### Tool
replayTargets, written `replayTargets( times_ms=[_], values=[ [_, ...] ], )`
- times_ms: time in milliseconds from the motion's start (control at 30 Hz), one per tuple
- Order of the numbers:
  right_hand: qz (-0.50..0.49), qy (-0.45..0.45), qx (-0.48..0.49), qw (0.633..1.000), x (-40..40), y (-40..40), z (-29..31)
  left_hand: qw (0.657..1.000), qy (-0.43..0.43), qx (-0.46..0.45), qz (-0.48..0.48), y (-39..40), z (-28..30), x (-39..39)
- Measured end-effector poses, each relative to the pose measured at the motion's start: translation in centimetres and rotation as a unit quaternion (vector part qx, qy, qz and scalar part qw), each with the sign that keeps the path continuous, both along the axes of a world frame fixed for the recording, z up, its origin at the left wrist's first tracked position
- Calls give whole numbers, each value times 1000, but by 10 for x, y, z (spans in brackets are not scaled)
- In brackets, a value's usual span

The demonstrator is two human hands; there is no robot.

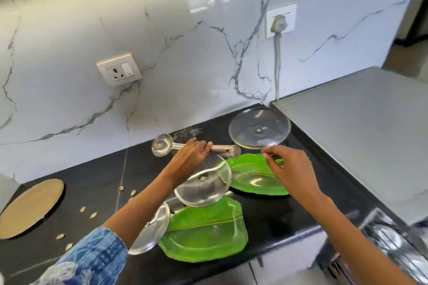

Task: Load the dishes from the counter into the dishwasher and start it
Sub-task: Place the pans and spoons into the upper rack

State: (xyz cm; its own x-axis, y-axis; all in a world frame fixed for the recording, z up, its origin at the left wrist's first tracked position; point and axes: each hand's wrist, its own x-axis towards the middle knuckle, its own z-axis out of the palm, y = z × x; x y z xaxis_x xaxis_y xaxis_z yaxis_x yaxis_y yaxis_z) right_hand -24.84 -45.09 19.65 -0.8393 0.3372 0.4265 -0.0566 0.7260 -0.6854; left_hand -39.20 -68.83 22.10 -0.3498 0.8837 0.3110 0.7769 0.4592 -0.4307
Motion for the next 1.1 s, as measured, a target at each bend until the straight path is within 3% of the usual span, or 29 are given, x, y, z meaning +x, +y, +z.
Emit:
replayTargets(
  times_ms=[133,300,433,567,667,967,1033,1100],
  values=[
    [-44,4,-11,999,82,62,10,993,16,-14,-115,86,-2,87],
    [-104,-58,-3,993,177,145,6,957,63,-32,-283,203,-32,195],
    [-117,-151,-33,981,223,207,-5,910,88,-48,-402,289,-50,273],
    [-137,-282,-99,944,244,265,-31,854,122,-110,-493,358,-76,333],
    [-159,-295,-165,927,261,298,-53,836,105,-112,-526,404,-99,359],
    [-270,-213,-339,876,273,413,-140,788,70,-139,-596,507,-202,355],
    [-295,-233,-312,873,266,431,-160,785,66,-133,-602,524,-219,351],
    [-324,-315,-220,865,258,444,-182,780,54,-127,-611,546,-234,347]
  ],
)
